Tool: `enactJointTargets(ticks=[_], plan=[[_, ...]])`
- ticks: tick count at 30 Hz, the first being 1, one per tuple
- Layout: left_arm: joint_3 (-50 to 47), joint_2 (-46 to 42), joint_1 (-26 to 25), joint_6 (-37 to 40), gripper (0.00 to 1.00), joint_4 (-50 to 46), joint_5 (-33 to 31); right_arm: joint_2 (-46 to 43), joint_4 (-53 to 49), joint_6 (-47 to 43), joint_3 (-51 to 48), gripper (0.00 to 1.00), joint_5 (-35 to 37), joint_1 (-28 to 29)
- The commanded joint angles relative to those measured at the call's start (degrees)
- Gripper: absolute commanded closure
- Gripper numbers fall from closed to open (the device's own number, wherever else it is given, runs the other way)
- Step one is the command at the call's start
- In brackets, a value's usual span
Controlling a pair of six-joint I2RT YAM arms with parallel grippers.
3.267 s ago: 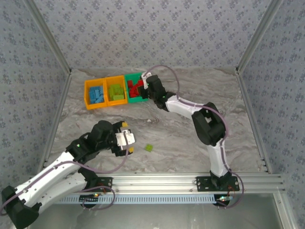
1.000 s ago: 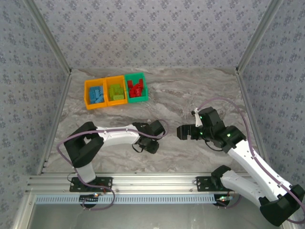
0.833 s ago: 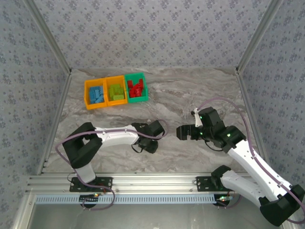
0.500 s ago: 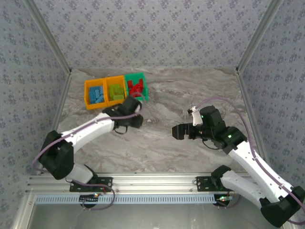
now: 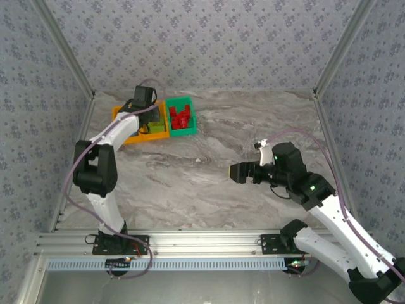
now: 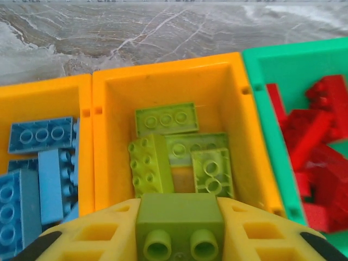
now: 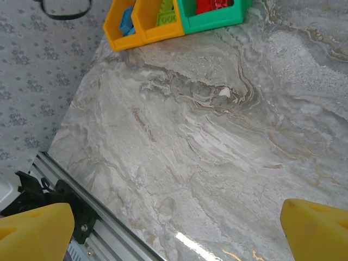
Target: Sort the legos into containers by color
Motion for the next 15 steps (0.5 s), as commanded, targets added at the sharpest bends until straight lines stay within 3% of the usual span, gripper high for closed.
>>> enactJointTargets(ticks=[1, 4, 8, 15], plan=[[6.52, 3.21, 0.67, 1.25, 0.59, 0.25, 0.01, -1.42, -0.77, 1.48, -0.82, 0.0, 1.74, 0.47], [9.19, 4.89, 1.1, 1.38, 0.48, -1.05, 0.63, -1.36, -1.04, 1.24, -0.57, 0.0, 2.01, 0.43], [5.27, 1.01, 1.04, 0.21, 0.45, 0.83, 2.98, -1.3, -2.89, 0.69, -0.82, 0.0, 6.07, 0.34], [-14.94, -21.29, -1.43, -2.79, 0.45, 6.24, 4.9, 0.71, -3.21, -3.08, -3.14, 0.0, 25.25, -3.28]])
